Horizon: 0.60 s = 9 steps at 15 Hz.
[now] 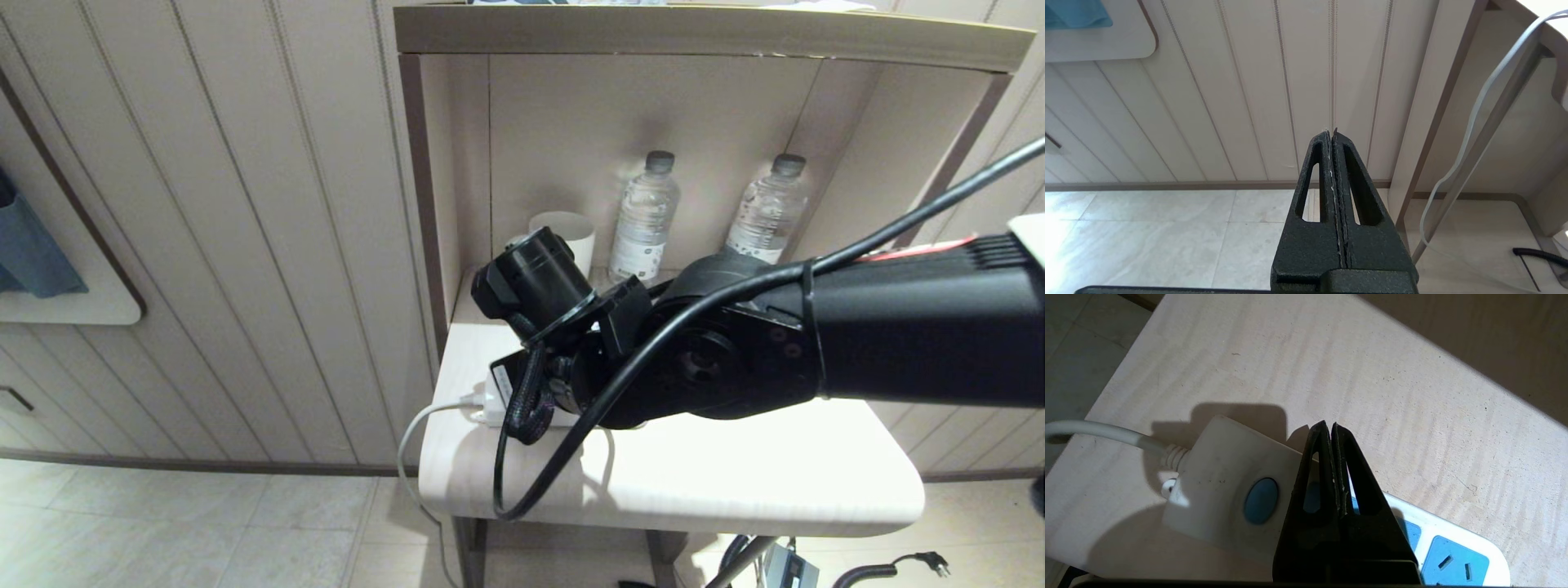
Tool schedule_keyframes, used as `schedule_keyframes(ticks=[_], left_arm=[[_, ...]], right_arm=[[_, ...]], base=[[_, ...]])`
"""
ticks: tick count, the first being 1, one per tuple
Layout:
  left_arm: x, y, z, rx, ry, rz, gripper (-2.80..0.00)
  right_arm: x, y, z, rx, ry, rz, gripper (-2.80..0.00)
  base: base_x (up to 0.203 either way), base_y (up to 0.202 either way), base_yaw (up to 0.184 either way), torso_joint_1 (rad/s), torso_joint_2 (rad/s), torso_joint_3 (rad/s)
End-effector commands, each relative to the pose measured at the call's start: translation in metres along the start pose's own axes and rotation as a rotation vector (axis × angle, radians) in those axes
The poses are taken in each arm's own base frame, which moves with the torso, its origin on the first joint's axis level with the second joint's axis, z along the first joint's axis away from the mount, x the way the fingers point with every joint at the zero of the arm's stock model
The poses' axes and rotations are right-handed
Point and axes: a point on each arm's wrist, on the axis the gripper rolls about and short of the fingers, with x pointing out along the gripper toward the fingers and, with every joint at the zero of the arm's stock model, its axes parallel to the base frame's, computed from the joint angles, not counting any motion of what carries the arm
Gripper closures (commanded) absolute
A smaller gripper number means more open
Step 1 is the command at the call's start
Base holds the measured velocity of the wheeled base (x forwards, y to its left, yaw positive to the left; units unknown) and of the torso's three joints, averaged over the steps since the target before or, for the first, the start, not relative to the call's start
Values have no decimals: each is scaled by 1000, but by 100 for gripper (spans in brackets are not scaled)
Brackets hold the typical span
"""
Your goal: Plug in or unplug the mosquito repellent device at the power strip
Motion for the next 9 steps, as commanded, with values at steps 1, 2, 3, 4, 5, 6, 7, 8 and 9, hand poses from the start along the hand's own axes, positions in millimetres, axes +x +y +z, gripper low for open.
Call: schedule_keyframes(ticks=[1, 2, 3, 4, 5, 6, 7, 8, 9], left_arm=[[0, 0, 0, 0, 1, 0, 0], [0, 0, 0, 0, 1, 0, 0], [0, 0, 0, 0, 1, 0, 0], [0, 0, 0, 0, 1, 0, 0], [0, 0, 0, 0, 1, 0, 0], [0, 0, 0, 0, 1, 0, 0], [0, 0, 0, 0, 1, 0, 0], [0, 0, 0, 0, 1, 0, 0], [0, 0, 0, 0, 1, 0, 0]], right_arm=[[-7, -4, -3, -5, 7, 0, 0], [-8, -4, -5, -8, 12, 0, 0], [-10, -5, -6, -10, 13, 1, 0], [-11, -6, -8, -12, 16, 3, 0], [-11, -6, -9, -14, 21, 7, 0], [-12, -6, -10, -15, 22, 9, 0], [-12, -6, -9, -10, 13, 9, 0], [-12, -6, -7, 1, -4, 9, 0], [-11, -8, -3, 17, -27, 7, 0]], base=[[0, 0, 0, 0, 0, 0], [0, 0, 0, 0, 0, 0], [0, 0, 0, 0, 0, 0], [0, 0, 0, 0, 0, 0], [0, 0, 0, 0, 0, 0], [0, 0, 0, 0, 0, 0], [0, 0, 0, 0, 0, 0], [0, 0, 0, 0, 0, 0], [0, 0, 0, 0, 0, 0]])
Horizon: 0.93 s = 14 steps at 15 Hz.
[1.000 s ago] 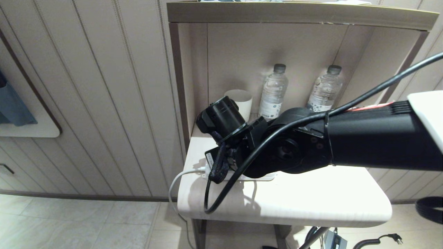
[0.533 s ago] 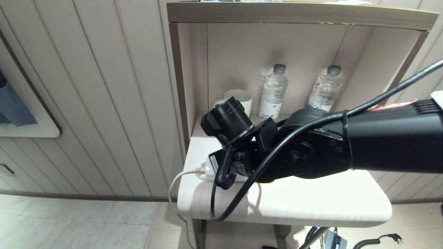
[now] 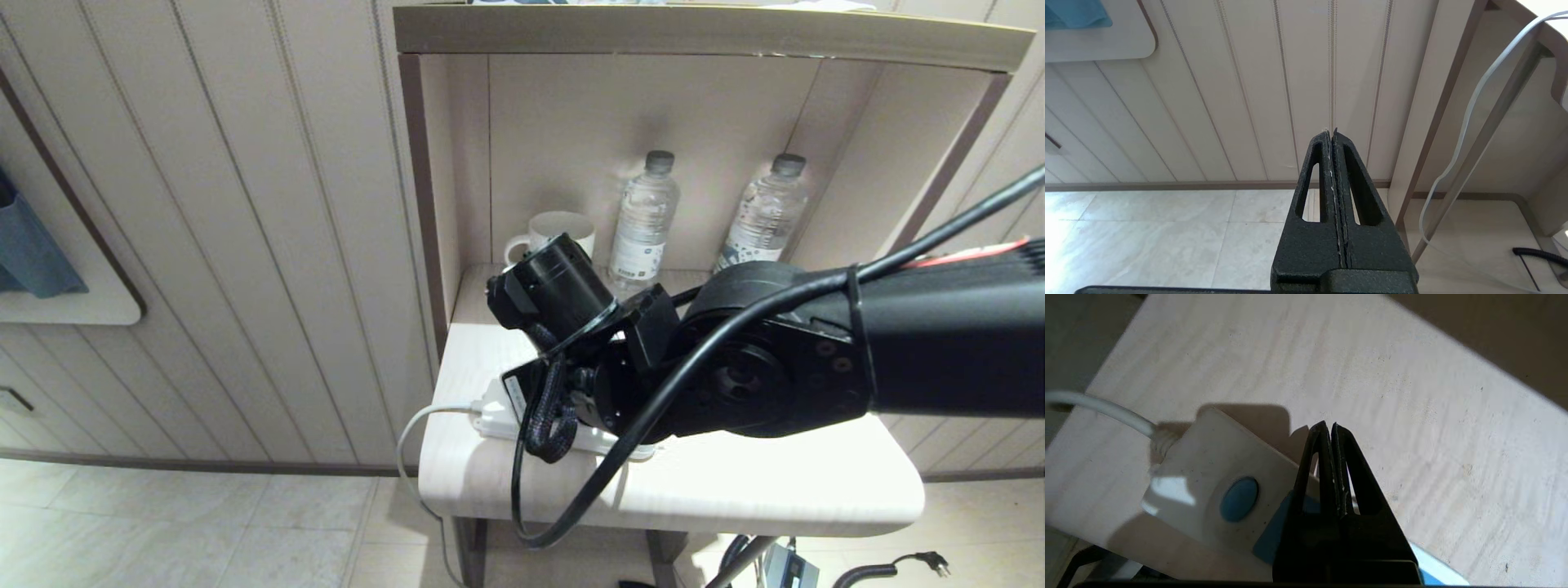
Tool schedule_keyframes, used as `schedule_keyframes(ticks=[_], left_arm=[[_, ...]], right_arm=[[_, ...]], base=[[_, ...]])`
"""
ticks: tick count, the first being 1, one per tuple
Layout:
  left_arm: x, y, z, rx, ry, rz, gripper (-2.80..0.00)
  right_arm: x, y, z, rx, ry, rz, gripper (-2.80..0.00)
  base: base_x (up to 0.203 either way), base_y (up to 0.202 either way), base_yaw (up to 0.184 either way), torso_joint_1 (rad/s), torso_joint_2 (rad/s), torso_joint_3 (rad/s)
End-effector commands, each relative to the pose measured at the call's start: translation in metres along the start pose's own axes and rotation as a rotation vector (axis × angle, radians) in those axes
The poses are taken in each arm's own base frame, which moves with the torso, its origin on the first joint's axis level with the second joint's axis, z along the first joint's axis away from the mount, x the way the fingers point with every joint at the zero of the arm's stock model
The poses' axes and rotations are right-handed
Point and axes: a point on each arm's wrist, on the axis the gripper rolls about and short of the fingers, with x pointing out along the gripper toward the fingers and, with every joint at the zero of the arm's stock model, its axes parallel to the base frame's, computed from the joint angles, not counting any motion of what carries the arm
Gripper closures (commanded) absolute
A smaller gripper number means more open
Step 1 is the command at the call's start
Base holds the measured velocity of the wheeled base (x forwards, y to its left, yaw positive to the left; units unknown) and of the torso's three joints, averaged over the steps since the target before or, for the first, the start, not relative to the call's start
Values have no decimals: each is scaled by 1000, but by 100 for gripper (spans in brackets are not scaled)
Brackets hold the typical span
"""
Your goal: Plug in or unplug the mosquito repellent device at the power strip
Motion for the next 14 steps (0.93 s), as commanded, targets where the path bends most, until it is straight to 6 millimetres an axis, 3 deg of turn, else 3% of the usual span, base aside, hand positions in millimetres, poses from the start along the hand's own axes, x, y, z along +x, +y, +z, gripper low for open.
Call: schedule_keyframes(ticks=[1, 5, 7, 11, 14], left_arm=[[0, 0, 0, 0, 0, 0, 0], [0, 0, 0, 0, 0, 0, 0], [0, 0, 0, 0, 0, 0, 0], [0, 0, 0, 0, 0, 0, 0], [0, 0, 0, 0, 0, 0, 0]], right_arm=[[0, -5, 7, 29, -38, -12, 0], [2, -30, 29, 96, -97, -63, 0], [-9, -43, 38, 122, -130, -75, 0], [-35, -69, 37, 106, -47, -113, 0], [-78, -94, 35, 123, 56, -121, 0]], base=[[0, 0, 0, 0, 0, 0], [0, 0, 0, 0, 0, 0], [0, 0, 0, 0, 0, 0], [0, 0, 0, 0, 0, 0], [0, 0, 0, 0, 0, 0]])
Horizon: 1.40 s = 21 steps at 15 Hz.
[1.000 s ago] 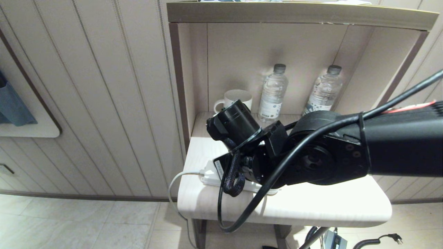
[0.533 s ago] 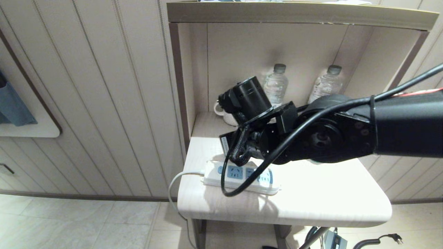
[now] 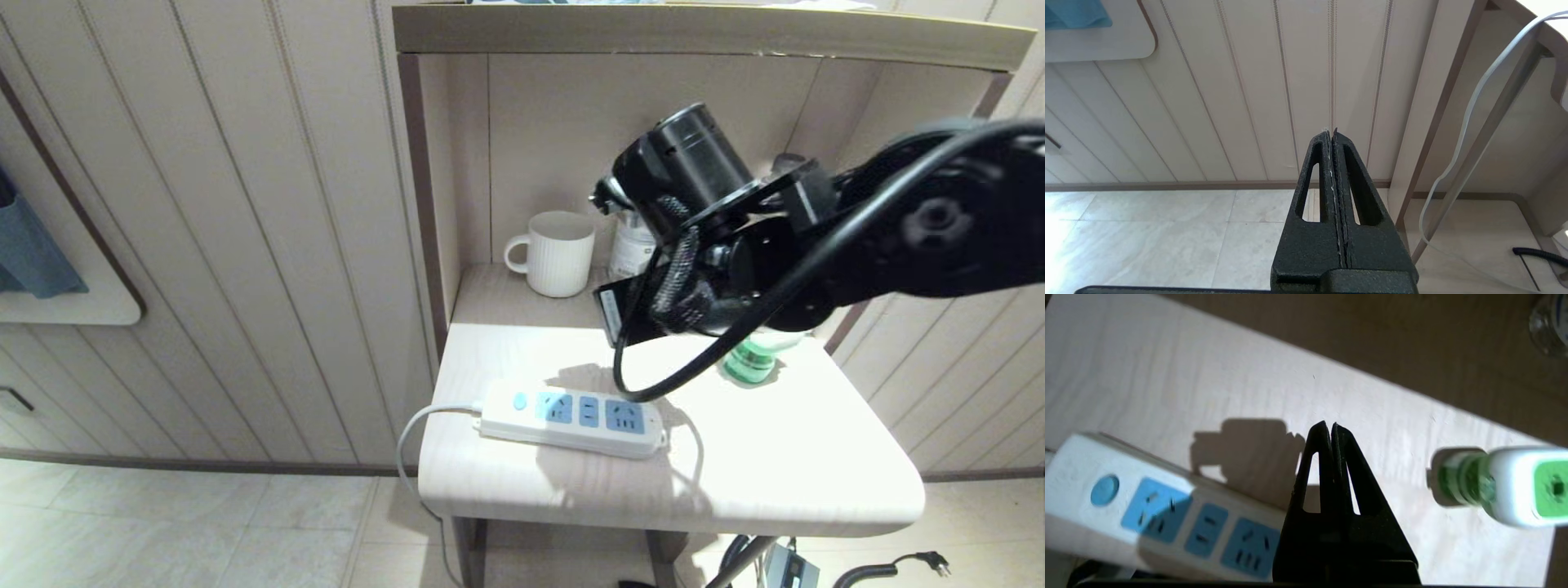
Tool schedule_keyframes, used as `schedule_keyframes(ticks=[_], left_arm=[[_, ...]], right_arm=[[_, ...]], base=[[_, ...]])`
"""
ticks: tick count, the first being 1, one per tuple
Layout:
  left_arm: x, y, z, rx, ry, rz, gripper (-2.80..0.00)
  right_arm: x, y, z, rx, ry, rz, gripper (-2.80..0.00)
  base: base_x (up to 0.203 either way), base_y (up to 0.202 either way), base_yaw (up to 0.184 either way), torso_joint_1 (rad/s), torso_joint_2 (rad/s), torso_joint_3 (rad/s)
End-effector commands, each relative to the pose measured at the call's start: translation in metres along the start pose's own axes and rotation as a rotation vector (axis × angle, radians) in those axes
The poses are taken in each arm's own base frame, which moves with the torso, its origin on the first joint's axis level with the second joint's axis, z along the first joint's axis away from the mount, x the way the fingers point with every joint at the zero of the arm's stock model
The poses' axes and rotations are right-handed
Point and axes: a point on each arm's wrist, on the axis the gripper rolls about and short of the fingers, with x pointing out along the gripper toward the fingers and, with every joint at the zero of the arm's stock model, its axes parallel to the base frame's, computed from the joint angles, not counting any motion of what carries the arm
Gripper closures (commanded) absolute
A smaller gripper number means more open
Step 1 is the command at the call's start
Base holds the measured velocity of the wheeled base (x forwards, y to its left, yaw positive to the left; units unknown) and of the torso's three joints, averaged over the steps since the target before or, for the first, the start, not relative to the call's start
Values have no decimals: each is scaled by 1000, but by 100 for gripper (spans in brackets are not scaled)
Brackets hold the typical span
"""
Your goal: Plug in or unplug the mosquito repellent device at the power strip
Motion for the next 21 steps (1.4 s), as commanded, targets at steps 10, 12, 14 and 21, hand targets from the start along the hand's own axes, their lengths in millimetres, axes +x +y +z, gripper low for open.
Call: schedule_keyframes(ticks=[10, 12, 14, 21], left_arm=[[0, 0, 0, 1, 0, 0, 0], [0, 0, 0, 1, 0, 0, 0], [0, 0, 0, 1, 0, 0, 0], [0, 0, 0, 1, 0, 0, 0]], right_arm=[[-153, -100, -33, 228, 90, 172, 0], [-175, -120, -60, 246, 71, 150, 0], [-179, -137, -87, 279, 96, 64, 0], [-166, -143, -89, 327, 142, -14, -280]], base=[[0, 0, 0, 0, 0, 0], [0, 0, 0, 0, 0, 0], [0, 0, 0, 0, 0, 0], [0, 0, 0, 0, 0, 0]])
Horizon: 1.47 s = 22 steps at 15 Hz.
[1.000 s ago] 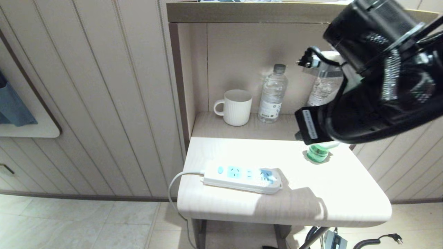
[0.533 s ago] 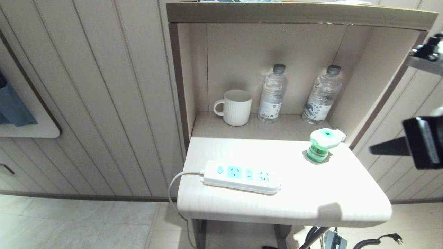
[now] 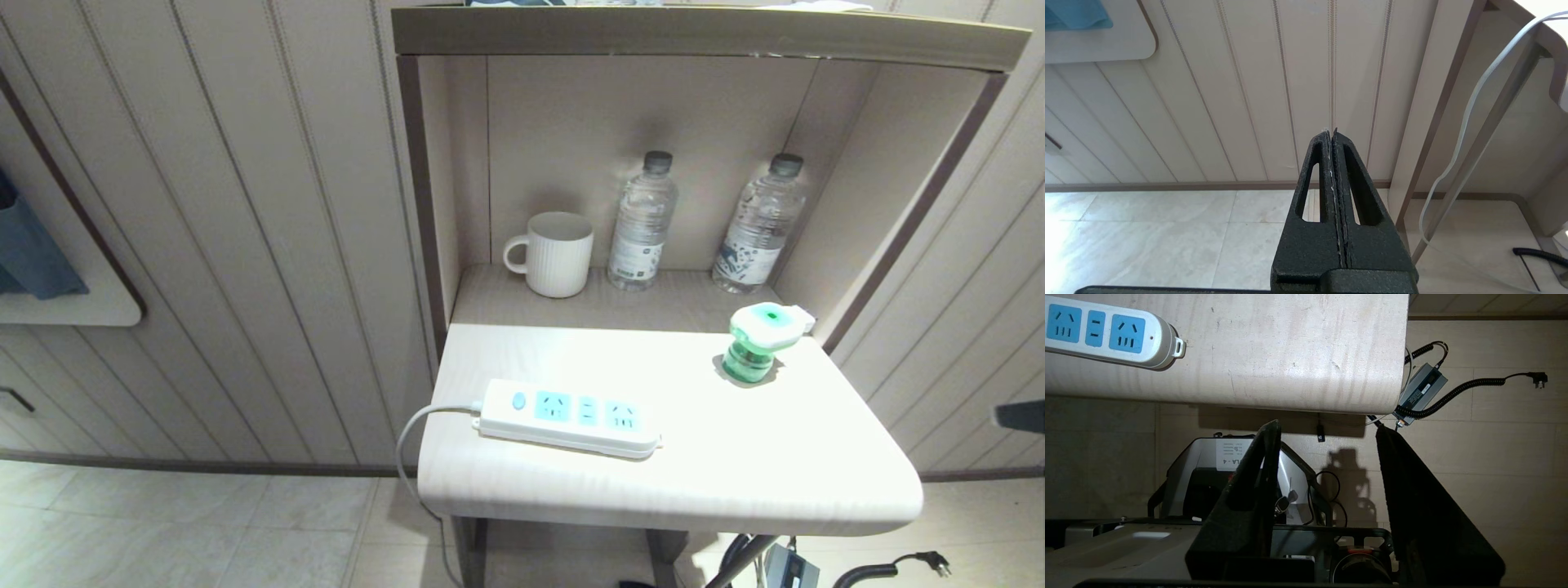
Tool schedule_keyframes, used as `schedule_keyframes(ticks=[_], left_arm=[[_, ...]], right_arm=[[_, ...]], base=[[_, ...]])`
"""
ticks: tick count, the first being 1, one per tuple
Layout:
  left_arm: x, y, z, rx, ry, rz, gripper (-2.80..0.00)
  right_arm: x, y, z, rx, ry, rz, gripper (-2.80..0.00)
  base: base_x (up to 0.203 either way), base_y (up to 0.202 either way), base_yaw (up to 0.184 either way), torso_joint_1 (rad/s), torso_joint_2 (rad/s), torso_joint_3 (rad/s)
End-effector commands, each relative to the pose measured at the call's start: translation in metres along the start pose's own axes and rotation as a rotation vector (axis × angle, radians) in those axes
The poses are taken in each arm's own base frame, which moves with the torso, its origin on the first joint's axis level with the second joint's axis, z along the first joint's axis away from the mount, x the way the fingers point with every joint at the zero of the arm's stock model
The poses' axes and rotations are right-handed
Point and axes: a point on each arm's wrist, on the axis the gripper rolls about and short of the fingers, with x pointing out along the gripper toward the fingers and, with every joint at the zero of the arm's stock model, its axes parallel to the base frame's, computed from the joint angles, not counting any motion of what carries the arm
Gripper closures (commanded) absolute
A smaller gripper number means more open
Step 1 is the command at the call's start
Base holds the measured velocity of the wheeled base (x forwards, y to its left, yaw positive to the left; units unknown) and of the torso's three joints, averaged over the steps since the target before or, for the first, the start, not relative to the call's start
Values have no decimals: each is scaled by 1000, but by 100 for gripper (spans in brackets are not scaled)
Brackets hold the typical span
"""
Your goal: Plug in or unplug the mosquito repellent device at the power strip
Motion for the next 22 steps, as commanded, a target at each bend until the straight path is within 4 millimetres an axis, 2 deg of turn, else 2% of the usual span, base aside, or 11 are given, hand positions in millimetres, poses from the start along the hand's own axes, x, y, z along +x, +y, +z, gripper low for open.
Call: schedule_keyframes(ticks=[1, 4, 7, 10, 15, 19, 22], left_arm=[[0, 0, 0, 1, 0, 0, 0], [0, 0, 0, 1, 0, 0, 0], [0, 0, 0, 1, 0, 0, 0], [0, 0, 0, 1, 0, 0, 0], [0, 0, 0, 1, 0, 0, 0], [0, 0, 0, 1, 0, 0, 0], [0, 0, 0, 0, 0, 0, 0]], right_arm=[[15, 3, 8, 24, 43, -36, -280], [56, 3, 34, 124, 111, -12, -280], [102, -8, 59, 238, 208, 13, -280], [130, -17, 76, 348, 264, 64, -280], [143, -22, 92, 404, 278, 153, -280], [155, -36, 104, 455, 271, 173, -280], [157, -39, 110, 463, 257, 178, -280]], base=[[0, 0, 0, 0, 0, 0], [0, 0, 0, 0, 0, 0], [0, 0, 0, 0, 0, 0], [0, 0, 0, 0, 0, 0], [0, 0, 0, 0, 0, 0], [0, 0, 0, 0, 0, 0], [0, 0, 0, 0, 0, 0]])
